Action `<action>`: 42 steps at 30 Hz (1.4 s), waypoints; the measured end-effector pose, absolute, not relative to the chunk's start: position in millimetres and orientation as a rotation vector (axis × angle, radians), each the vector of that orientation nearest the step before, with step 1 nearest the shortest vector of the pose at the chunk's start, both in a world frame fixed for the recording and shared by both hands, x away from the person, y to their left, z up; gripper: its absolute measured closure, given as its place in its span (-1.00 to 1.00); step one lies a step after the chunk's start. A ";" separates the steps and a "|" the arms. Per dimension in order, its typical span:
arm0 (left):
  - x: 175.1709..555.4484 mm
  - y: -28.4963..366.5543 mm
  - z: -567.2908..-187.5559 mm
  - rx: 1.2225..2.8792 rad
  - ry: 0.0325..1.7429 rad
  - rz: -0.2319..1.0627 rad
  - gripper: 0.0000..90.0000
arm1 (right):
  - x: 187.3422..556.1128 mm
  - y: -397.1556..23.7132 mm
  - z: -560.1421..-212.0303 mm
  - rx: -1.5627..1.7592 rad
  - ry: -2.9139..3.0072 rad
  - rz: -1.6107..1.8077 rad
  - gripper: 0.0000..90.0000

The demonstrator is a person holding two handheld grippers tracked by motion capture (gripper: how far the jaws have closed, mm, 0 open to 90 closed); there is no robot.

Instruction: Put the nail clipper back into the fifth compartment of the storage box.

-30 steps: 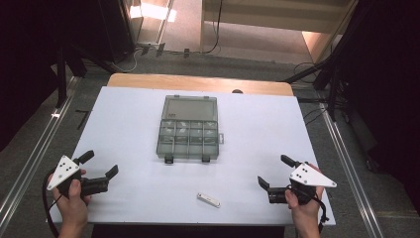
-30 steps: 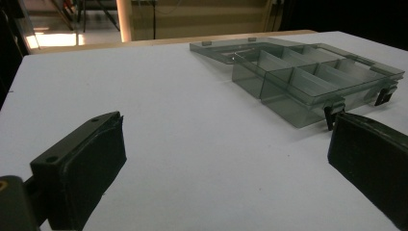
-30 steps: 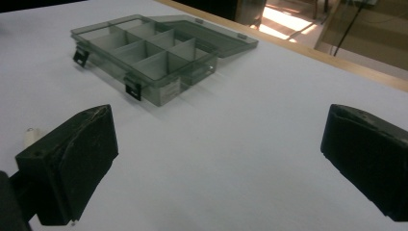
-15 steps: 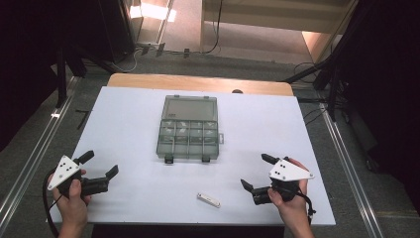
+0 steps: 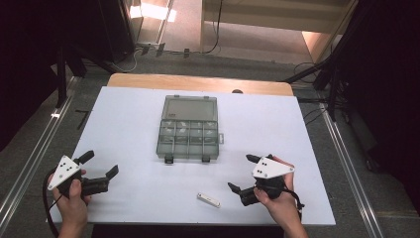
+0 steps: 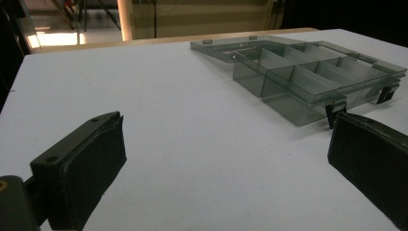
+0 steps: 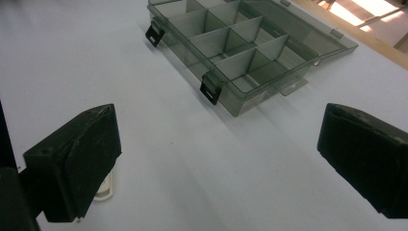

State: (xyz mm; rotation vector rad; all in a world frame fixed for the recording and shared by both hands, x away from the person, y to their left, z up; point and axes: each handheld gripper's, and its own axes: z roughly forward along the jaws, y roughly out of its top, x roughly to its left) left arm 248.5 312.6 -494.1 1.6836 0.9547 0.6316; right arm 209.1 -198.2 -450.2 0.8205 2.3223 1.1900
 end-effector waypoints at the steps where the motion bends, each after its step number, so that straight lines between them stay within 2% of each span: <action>1: 248.5 312.6 -494.1 1.684 0.955 0.632 -1.00 | 209.1 -198.2 -450.2 0.820 2.322 1.190 -0.96; 22: 248.7 312.7 -493.9 1.681 0.953 0.627 -1.00 | 218.6 -161.9 -452.1 0.729 2.496 1.085 -0.86; 24: 248.9 312.7 -493.9 1.682 0.952 0.626 -1.00 | 219.0 -159.0 -453.5 0.724 2.520 1.071 -0.83; 25: 249.0 312.6 -493.9 1.681 0.952 0.625 -1.00 | 218.6 -156.5 -454.6 0.717 2.536 1.059 -0.73; 32: 249.7 312.3 -493.8 1.687 0.948 0.623 -1.00 | 220.6 -153.7 -457.4 0.761 2.582 1.063 -0.64; 36: 249.9 312.4 -493.8 1.688 0.949 0.620 -1.00 | 220.9 -149.7 -460.6 0.773 2.632 1.051 -0.37; 42: 249.9 312.4 -493.7 1.691 0.948 0.621 -1.00 | 219.7 -140.8 -465.2 0.754 2.695 1.006 -0.27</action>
